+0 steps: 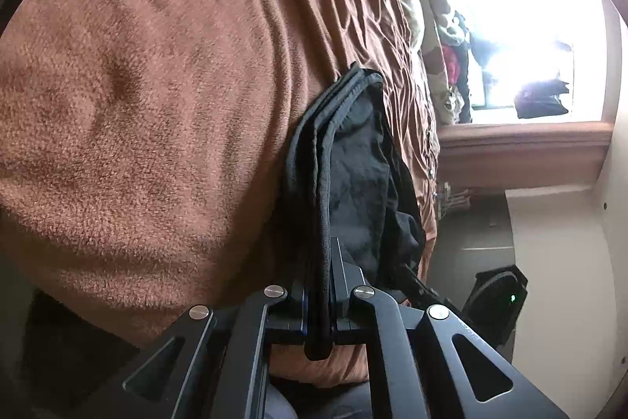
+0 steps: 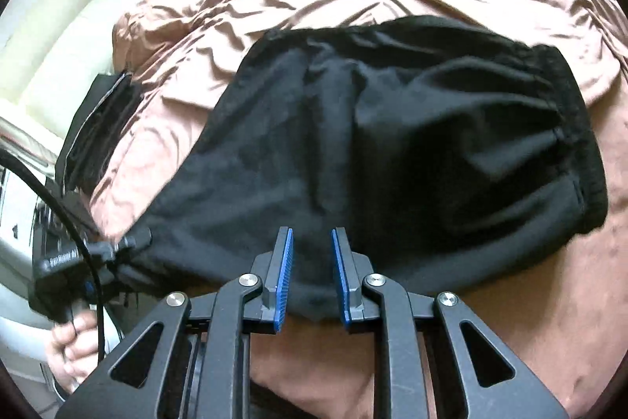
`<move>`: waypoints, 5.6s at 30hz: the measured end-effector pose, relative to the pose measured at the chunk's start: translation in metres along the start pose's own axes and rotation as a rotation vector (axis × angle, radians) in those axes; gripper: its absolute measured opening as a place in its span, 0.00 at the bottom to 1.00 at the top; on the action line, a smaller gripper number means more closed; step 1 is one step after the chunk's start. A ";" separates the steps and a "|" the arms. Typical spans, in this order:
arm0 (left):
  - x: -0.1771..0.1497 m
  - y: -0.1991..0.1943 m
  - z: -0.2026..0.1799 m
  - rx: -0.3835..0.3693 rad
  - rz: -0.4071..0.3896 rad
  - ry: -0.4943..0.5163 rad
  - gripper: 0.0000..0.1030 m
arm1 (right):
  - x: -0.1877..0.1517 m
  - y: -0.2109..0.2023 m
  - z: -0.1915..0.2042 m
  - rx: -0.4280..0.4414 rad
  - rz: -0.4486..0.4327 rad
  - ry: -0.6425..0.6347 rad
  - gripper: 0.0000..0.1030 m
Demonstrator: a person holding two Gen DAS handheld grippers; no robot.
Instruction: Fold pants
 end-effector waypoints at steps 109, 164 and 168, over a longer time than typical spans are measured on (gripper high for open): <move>0.036 0.053 -0.110 0.107 0.202 0.362 0.08 | -0.015 0.050 -0.049 0.080 -0.028 0.135 0.13; -0.089 0.196 -0.226 0.166 0.473 0.586 0.96 | -0.088 -0.114 -0.190 0.154 -0.270 0.453 0.68; -0.077 0.198 -0.202 0.199 0.461 0.528 0.97 | -0.078 -0.100 -0.176 0.149 -0.234 0.397 0.69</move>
Point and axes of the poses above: each gripper's, at about its wrist camera, not at the fingertips, and y roughly the way its jaws point, z to its left, x to its top, the point moved 1 cm from there along y, roughly the way its jaws point, and after that the axes turned 5 degrees about -z, right-handed, at the moved point
